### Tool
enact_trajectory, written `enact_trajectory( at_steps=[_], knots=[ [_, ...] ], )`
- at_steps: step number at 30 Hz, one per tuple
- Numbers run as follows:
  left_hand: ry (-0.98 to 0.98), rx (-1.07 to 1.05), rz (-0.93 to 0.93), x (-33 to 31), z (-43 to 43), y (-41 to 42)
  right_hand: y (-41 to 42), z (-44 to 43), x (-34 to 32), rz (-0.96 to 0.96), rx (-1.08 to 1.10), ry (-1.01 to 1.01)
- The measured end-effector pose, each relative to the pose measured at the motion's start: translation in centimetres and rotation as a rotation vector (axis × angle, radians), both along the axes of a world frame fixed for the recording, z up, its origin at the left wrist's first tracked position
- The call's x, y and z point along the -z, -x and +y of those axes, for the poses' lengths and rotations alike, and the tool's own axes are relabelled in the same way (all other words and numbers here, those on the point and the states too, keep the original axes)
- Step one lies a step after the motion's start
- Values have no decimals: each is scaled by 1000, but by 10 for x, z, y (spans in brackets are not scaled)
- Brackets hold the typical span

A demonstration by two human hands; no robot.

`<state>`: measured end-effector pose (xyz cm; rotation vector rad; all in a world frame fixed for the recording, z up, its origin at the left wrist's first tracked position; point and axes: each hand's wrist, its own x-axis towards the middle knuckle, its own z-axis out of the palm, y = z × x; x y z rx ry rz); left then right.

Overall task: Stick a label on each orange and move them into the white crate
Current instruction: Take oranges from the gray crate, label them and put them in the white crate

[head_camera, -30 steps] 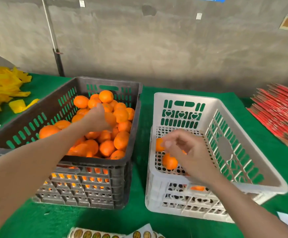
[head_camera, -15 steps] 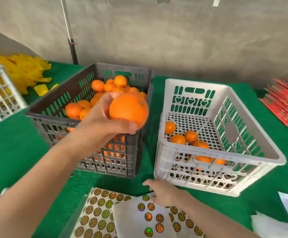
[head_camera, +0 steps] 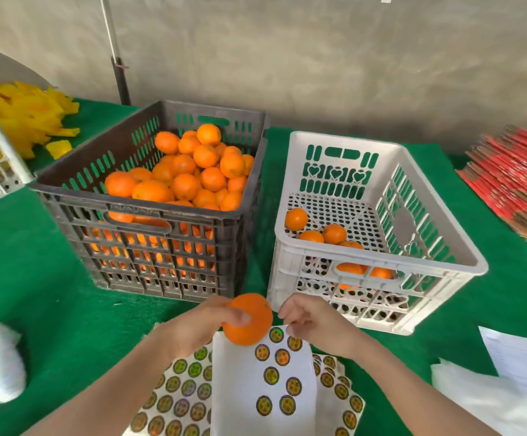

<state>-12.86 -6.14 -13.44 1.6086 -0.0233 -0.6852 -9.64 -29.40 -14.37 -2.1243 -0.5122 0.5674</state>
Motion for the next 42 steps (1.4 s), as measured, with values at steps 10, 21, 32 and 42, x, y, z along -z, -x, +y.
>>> enact_trajectory(
  at_steps=[10,21,32,42],
  knots=[
    [207,152,51,5,-17,-16,17,1,-11,-178,136,-14],
    [337,76,235,15,-15,-16,33,11,7,-473,174,-19],
    [312,-38,8,-7,-25,-15,35,-3,-35,117,629,-574],
    [687,-105,-11,-43,-46,-15,36,28,-87,-36,554,-700]
  ],
)
